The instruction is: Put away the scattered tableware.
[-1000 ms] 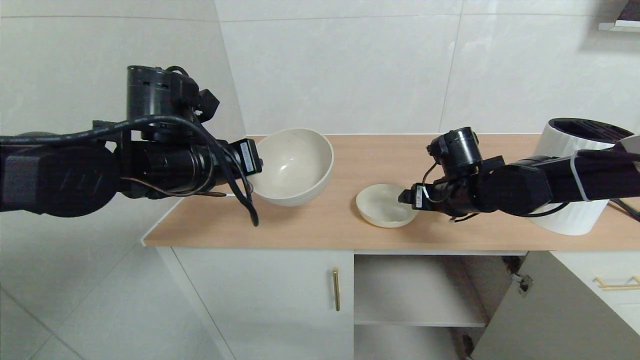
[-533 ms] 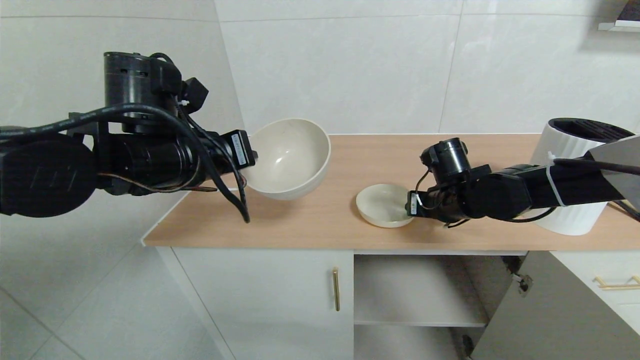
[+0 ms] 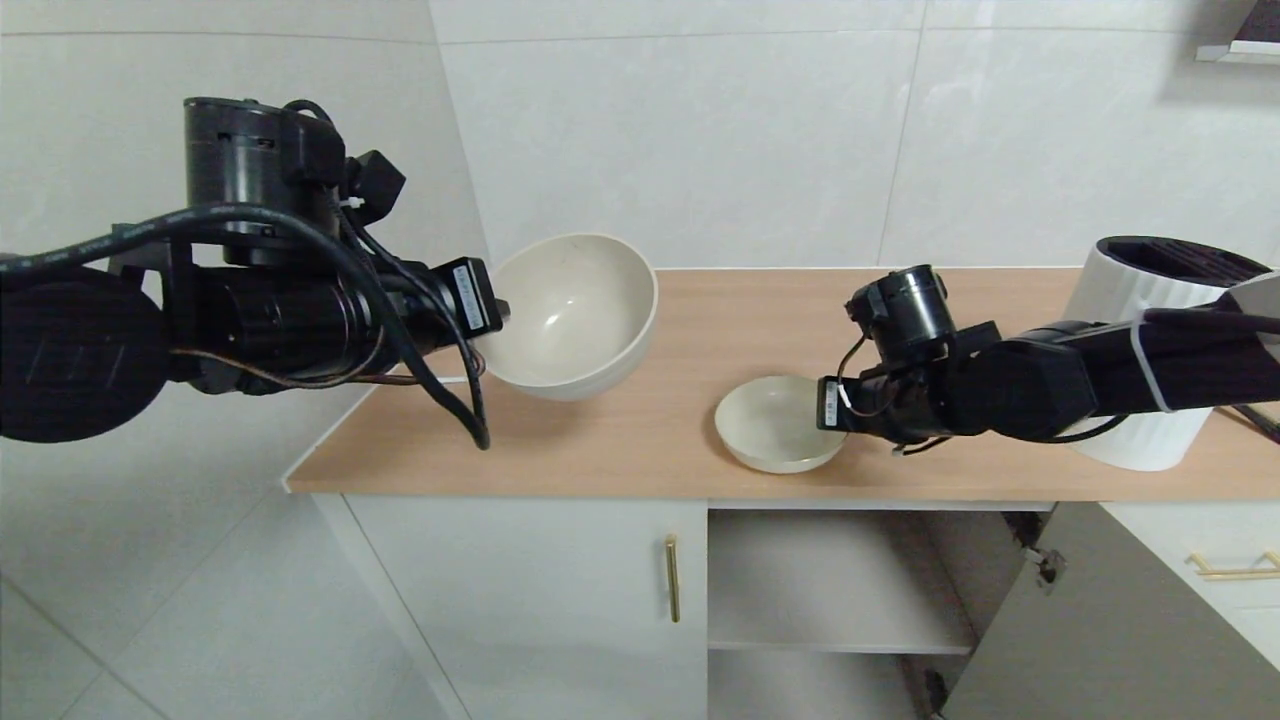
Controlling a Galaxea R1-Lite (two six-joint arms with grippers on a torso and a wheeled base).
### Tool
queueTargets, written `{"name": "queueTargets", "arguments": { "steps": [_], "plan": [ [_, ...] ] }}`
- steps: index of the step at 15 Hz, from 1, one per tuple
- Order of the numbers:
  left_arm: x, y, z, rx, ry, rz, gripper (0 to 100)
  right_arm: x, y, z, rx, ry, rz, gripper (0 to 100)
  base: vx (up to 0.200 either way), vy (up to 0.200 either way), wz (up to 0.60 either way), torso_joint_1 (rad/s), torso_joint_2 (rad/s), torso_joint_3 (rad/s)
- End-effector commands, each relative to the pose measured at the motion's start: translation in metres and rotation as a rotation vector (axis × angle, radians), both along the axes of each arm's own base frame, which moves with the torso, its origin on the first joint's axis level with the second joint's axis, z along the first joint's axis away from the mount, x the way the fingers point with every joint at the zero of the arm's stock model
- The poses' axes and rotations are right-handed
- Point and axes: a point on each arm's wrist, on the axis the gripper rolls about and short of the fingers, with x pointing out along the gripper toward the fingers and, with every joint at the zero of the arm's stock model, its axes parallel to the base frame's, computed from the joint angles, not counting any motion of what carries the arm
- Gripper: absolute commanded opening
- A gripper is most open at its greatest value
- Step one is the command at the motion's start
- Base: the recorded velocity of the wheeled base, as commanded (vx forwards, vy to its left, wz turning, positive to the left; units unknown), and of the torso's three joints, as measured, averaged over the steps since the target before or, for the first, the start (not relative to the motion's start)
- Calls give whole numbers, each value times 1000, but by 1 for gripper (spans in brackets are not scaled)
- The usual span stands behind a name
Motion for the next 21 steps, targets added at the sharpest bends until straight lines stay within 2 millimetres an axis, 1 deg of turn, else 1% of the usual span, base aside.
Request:
{"name": "queueTargets", "arguments": {
  "steps": [1, 3, 4, 5, 6, 7, 9, 10, 11, 12, 13, 14, 15, 19, 21],
  "plan": [
    [-17, 3, 0, 3, 3, -21, 0, -35, -9, 37, 35, -62, 26, 0, 0, 0, 0, 0, 0, 0],
    [-33, 4, -8, 14, 28, -39, 0, -54, -13, 51, 47, -86, 36, 0, 0, 0, 0, 0, 0, 0],
    [-46, 8, -12, 16, 40, -52, 0, -73, -16, 61, 52, -107, 51, 0, 0, 0, 0, 0, 0, 0],
    [-55, 7, -13, 15, 43, -73, 0, -85, -18, 63, 41, -114, 41, 0, 0, 0, 0, 0, 0, 0],
    [-63, 6, -14, 14, 44, -88, 0, -95, -22, 60, 21, -113, 15, 0, 0, 0, 0, 0, 0, 0],
    [-67, 7, -17, 17, 53, -95, 0, -99, -24, 60, 18, -116, 1, 0, 0, 0, 0, 0, 0, 0],
    [-76, 9, -39, 47, 124, -106, 0, -121, -39, 59, 24, -108, -22, 0, 0, 0, 0, 0, 0, 0],
    [-78, 10, -46, 55, 144, -102, 0, -133, -46, 56, 23, -99, -23, 0, 0, 0, 0, 0, 0, 0],
    [-78, 9, -47, 48, 135, -102, 0, -143, -53, 54, 19, -94, -23, 0, 0, 0, 0, 0, 0, 0],
    [-77, 9, -48, 46, 129, -104, 0, -150, -53, 50, 14, -86, -13, 0, 0, 0, 0, 0, 0, 0],
    [-77, 8, -48, 45, 129, -107, 0, -153, -52, 49, 11, -84, -5, 0, 0, 0, 0, 0, 0, 0],
    [-74, 6, -52, 52, 145, -110, 0, -161, -52, 45, 0, -77, 2, 0, -200, 0, 0, 2, 7, 2],
    [-73, 5, -54, 54, 151, -108, 0, -163, -50, 44, 0, -76, 5, 0, -200, 0, 0, -2, 2, 7],
    [-73, 5, -54, 54, 152, -109, 0, -165, -52, 38, -21, -60, -3, 0, -200, 0, 0, 3, 4, 1],
    [-72, 3, -58, 65, 163, -118, 0, -166, -52, 37, -24, -57, -6, 0, 0, 0, 0, 0, 0, 0]
  ]
}}
